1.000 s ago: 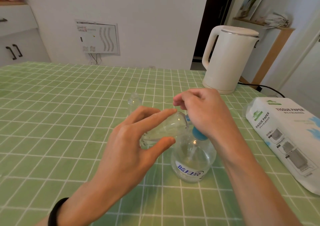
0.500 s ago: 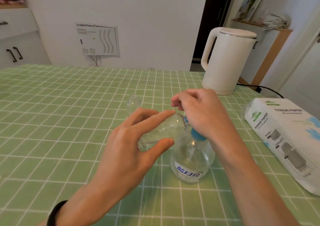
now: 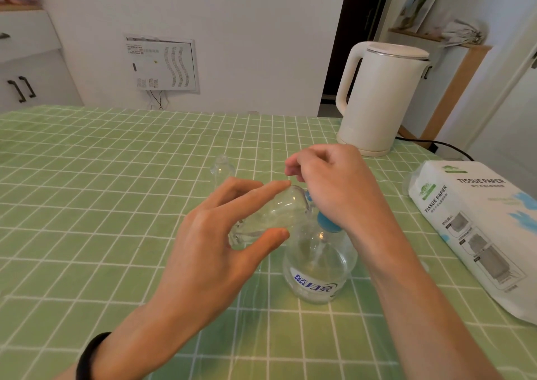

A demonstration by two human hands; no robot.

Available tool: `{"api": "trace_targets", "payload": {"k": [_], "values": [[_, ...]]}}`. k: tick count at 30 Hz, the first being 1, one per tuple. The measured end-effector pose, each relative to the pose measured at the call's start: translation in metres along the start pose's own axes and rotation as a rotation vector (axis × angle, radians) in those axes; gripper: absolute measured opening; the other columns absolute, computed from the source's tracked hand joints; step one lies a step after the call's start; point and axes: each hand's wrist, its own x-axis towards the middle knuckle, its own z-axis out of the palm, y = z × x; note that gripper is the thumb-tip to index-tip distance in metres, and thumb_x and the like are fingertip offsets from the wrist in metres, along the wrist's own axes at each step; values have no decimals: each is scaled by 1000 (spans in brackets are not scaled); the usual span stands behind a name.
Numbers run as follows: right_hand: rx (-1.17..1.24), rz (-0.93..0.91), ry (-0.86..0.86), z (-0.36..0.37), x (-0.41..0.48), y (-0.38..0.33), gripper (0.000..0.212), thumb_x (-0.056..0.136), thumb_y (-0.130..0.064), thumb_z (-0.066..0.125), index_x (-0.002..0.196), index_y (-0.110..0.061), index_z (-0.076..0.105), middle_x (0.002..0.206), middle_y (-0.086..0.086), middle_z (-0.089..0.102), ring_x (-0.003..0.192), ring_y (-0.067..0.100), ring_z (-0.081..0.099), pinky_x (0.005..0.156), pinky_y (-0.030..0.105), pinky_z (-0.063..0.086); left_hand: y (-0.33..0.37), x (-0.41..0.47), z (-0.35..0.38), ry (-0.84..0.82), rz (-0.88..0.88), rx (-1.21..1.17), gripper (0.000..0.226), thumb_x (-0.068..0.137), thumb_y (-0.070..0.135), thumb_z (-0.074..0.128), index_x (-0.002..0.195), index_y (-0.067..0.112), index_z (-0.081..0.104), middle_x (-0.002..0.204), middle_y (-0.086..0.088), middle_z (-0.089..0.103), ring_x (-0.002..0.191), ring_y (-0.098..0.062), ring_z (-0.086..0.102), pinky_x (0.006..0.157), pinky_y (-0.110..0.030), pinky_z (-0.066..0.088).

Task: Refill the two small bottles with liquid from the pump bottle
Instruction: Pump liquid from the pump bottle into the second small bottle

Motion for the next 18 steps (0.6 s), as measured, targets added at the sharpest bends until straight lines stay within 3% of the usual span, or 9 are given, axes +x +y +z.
{"api": "trace_targets", "payload": {"k": [7,11,15,18], "values": [[42,65,-11,1,6,4,33,97,-20,51,80,-23,80,80,1,82,90,31,76,86,49,61,-5,2,2,-18,-6,-5,53,85,42,75,137,43,65,117,21,66,114,-2,64,95,-17,49],[31,79,-40,1,3,4,34,98,-19,51,81,-26,79,81,3,82,94,33,76,87,43,60,-3,0,2,-20,-14,-9,53,85,42,74,137,45,65,118,23,65,114,-2,64,95,-21,50],[20,77,-28,-1,2,2,32,97,-22,53,88,-8,80,88,6,82,92,30,74,84,48,60,-2,0,2,-12,-12,-14,51,88,48,77,137,44,65,117,22,66,113,-2,64,95,-19,49],[22,34,-15,-2,3,1,36,96,-24,52,102,4,73,101,18,77,101,38,70,89,57,58,-1,-1,2,-3,-9,-17,51,87,45,79,137,42,66,116,22,66,112,-2,64,93,-13,48]]}}
